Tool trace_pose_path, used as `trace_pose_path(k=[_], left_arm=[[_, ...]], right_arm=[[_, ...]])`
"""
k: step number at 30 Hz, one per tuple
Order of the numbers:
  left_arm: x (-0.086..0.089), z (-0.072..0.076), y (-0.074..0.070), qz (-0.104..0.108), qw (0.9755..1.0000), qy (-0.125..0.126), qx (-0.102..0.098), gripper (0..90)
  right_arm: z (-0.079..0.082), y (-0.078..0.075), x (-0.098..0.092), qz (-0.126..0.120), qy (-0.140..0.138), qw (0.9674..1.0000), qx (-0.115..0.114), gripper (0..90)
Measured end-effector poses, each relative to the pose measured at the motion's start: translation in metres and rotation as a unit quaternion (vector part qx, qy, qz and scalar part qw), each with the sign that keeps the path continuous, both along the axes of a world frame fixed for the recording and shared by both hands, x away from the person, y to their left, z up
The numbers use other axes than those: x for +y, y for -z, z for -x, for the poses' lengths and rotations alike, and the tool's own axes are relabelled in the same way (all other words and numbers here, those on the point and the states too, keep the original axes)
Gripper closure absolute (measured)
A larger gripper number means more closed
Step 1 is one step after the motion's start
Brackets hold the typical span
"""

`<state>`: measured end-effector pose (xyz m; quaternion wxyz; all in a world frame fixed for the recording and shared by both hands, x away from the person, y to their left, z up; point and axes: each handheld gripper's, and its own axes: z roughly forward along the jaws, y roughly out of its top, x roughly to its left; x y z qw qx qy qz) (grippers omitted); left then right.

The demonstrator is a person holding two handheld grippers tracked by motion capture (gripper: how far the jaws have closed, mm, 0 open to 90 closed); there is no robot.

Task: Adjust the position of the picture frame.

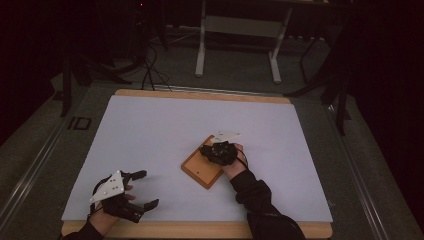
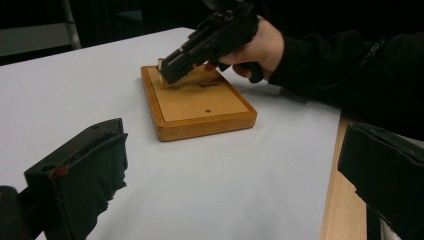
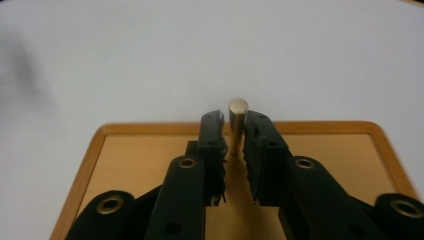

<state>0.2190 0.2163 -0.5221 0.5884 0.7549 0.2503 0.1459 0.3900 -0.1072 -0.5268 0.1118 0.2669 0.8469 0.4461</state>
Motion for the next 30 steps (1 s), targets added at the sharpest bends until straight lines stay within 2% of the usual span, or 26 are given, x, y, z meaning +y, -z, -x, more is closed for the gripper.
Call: trace_pose_path(k=[4,8,11,24,30], left_arm=[[-0.001,0.000,0.000,-0.001,1.0000,0.001,-0.001,0.0],[-0.002,0.000,0.000,-0.002,1.0000,0.001,0.000,0.0],[-0.002,0.000,0.000,-0.002,1.0000,0.001,0.000,0.0],[0.000,0.001,0.000,0.000,1.0000,0.003,-0.001,0.0],[0.001,0.002,-0.001,0.002,1.0000,0.004,-0.002,0.0]], right_arm=[[0.003,-0.002,-0.015,0.009,-0.003,0.9999,-0.005,78.5],[-0.003,-0.004,-0.026,0.009,0.017,0.9998,-0.008,84.7],[-0.011,-0.006,-0.028,0.005,0.032,0.9995,-0.007,89.9],[-0.051,-0.012,-0.009,0.015,0.045,0.9989,0.005,90.0],[-0.066,-0.008,0.001,0.042,0.053,0.9976,0.013,90.0]])
